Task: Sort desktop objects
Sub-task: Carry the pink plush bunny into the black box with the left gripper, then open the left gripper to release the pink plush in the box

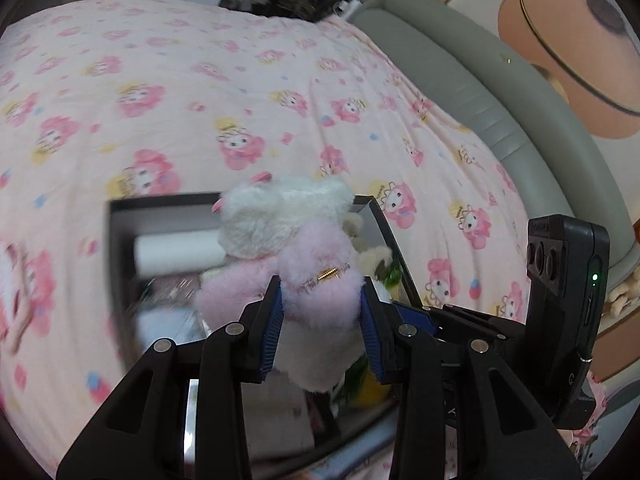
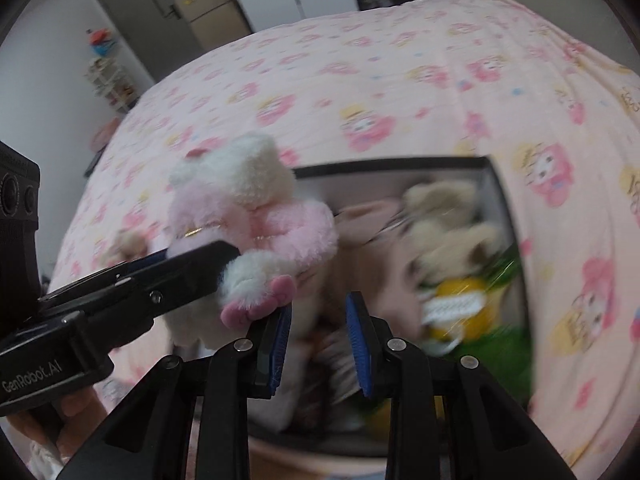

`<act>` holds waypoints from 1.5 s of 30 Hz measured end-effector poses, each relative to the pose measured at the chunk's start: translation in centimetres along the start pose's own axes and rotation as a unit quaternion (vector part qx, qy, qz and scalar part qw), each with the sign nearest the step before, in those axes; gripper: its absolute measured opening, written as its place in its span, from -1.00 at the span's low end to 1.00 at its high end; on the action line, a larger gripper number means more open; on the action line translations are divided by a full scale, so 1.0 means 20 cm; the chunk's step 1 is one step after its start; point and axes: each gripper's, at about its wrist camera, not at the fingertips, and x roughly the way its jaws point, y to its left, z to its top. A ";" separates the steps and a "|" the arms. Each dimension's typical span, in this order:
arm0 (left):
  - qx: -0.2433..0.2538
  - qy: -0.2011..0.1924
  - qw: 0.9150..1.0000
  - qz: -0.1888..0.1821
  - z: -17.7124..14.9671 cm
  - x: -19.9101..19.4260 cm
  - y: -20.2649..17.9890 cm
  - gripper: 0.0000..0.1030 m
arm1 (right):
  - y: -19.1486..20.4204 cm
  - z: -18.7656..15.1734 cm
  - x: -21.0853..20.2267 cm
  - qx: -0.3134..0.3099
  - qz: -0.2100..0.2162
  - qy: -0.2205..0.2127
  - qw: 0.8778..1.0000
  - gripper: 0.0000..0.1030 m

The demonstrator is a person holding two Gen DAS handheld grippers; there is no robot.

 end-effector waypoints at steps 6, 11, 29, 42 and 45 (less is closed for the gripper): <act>0.011 0.055 0.998 0.009 0.09 0.28 0.01 -0.30 | -0.23 0.02 0.17 0.069 0.012 0.005 0.998 -0.49; 0.028 0.069 0.997 0.016 0.10 0.34 0.00 -0.21 | -0.24 0.05 0.21 0.053 -0.033 0.022 0.998 -0.49; 0.002 0.052 0.996 0.067 0.07 0.40 0.10 -0.38 | -0.27 0.06 0.10 0.077 -0.041 -0.054 0.995 -0.49; -0.002 0.011 1.000 0.011 0.05 0.25 0.08 -0.35 | -0.23 0.05 0.08 0.043 -0.068 -0.074 0.994 -0.49; 0.010 0.032 0.999 0.039 0.03 0.33 0.05 -0.39 | -0.21 0.04 0.14 0.036 -0.079 -0.047 0.995 -0.49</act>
